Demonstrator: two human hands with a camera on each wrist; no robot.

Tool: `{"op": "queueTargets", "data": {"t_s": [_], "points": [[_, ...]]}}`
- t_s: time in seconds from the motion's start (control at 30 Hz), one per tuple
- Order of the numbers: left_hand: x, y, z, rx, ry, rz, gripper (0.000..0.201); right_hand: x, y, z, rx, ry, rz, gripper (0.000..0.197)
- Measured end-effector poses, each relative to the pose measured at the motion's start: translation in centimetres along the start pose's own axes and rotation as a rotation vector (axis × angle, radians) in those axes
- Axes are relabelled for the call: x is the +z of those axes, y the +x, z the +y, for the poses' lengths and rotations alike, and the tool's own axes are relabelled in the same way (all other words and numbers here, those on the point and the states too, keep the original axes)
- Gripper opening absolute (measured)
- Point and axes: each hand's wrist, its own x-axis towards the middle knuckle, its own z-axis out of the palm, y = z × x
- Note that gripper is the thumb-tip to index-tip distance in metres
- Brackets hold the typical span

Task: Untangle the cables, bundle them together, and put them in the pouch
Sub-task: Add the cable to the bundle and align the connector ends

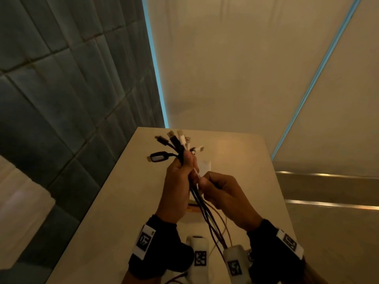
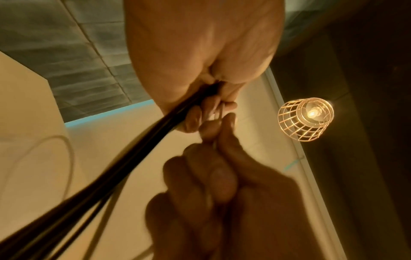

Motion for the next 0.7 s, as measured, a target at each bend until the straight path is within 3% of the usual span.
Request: {"op": "queueTargets", "data": {"t_s": [0.2,0.33,0.53,0.7], "points": [[-2.1,1.2,2.3,-0.079,-0.437,-0.042,0.033,-5.1,-2.9,3.4,0.062,-0.273,-0.008,0.037],[-3.4,1.4,2.9,-0.039,-0.429,0.011,0.034,-9.0,-6.2,5.6,0.121,-0.459,0.063,0.035],[-3.6,1.6,2.8,-0.038,-0.466,0.024,0.034,-12.6,-9.7,5.7,0.234,-0.507,0.155,0.045],[-2.6,1.9,2.8,-0.061,-0.393,-0.017,0.034,-12.6,-8.9,5.6,0.335,-0.491,0.201,0.029]]}}
